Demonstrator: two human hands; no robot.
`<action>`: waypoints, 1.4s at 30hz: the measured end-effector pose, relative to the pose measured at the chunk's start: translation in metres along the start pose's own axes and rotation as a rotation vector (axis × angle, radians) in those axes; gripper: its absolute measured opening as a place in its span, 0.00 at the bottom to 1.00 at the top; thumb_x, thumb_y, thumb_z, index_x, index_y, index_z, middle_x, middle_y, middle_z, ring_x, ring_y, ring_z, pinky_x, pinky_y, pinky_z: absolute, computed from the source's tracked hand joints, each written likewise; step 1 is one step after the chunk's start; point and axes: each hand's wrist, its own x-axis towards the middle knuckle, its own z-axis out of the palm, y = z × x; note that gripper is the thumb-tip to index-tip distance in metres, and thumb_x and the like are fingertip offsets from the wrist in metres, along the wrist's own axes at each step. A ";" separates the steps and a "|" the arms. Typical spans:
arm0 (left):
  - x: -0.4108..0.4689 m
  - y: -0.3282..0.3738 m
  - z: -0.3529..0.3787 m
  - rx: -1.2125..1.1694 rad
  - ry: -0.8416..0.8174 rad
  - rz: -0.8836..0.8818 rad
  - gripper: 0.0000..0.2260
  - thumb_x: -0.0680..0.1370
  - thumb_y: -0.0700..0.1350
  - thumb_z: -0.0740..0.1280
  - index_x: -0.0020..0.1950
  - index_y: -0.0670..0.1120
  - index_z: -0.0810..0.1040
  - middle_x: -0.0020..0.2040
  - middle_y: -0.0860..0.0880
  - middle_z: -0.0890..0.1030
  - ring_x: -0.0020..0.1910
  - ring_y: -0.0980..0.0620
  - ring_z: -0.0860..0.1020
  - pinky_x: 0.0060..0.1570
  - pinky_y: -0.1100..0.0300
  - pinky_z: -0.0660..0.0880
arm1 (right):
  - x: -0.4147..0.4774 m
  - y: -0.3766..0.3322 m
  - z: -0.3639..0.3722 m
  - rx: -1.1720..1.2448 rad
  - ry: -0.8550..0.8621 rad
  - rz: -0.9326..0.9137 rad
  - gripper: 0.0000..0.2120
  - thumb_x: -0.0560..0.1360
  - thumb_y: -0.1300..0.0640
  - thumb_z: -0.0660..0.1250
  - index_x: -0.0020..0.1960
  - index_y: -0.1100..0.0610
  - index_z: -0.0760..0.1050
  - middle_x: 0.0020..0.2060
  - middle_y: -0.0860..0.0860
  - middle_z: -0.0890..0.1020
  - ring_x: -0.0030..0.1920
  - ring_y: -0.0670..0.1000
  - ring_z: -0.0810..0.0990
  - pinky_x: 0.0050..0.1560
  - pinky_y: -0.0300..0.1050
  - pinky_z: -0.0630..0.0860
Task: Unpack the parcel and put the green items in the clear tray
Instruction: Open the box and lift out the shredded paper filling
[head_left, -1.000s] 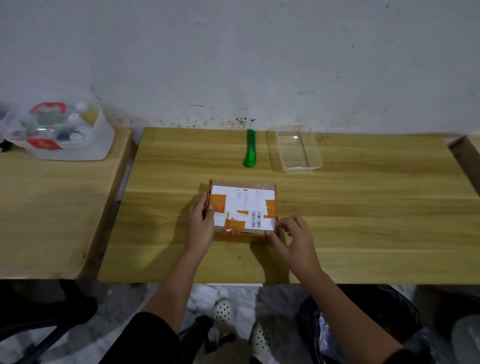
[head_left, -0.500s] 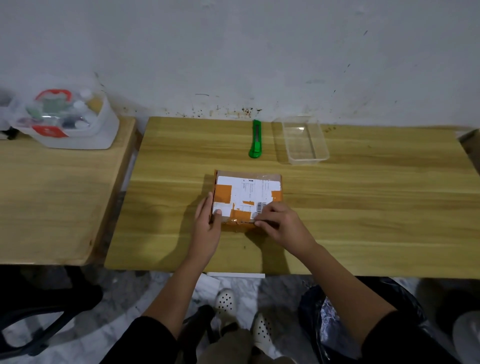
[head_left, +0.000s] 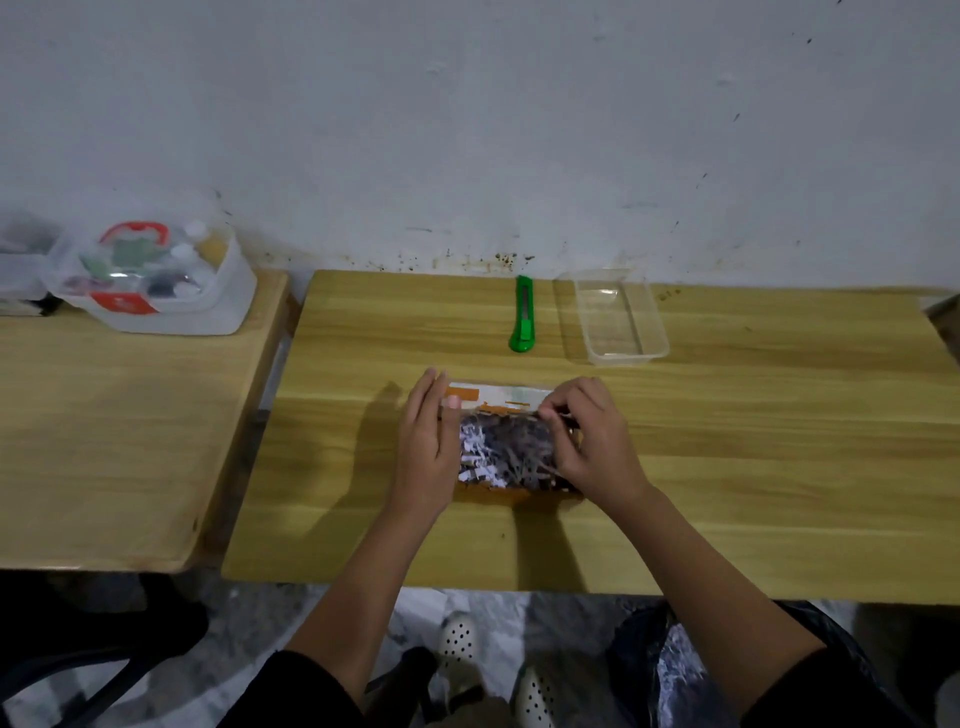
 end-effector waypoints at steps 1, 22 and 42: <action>0.010 0.005 -0.001 -0.018 -0.017 0.014 0.22 0.81 0.52 0.52 0.73 0.46 0.61 0.74 0.50 0.62 0.70 0.60 0.60 0.66 0.73 0.60 | 0.012 0.001 -0.002 0.000 0.035 -0.004 0.07 0.76 0.62 0.61 0.41 0.63 0.74 0.37 0.57 0.76 0.42 0.50 0.71 0.43 0.39 0.67; 0.121 -0.007 0.025 0.096 -0.190 0.059 0.27 0.81 0.48 0.56 0.75 0.57 0.45 0.77 0.53 0.51 0.66 0.61 0.56 0.61 0.60 0.63 | 0.092 0.070 0.032 -0.009 0.115 0.291 0.22 0.77 0.61 0.63 0.70 0.58 0.65 0.72 0.54 0.63 0.71 0.49 0.62 0.70 0.45 0.64; 0.081 -0.044 0.017 0.074 -0.234 -0.086 0.27 0.79 0.44 0.62 0.75 0.50 0.54 0.75 0.49 0.61 0.70 0.52 0.64 0.68 0.58 0.65 | 0.033 0.064 0.045 -0.050 -0.137 0.365 0.27 0.76 0.61 0.65 0.72 0.62 0.60 0.75 0.55 0.56 0.76 0.53 0.53 0.74 0.48 0.56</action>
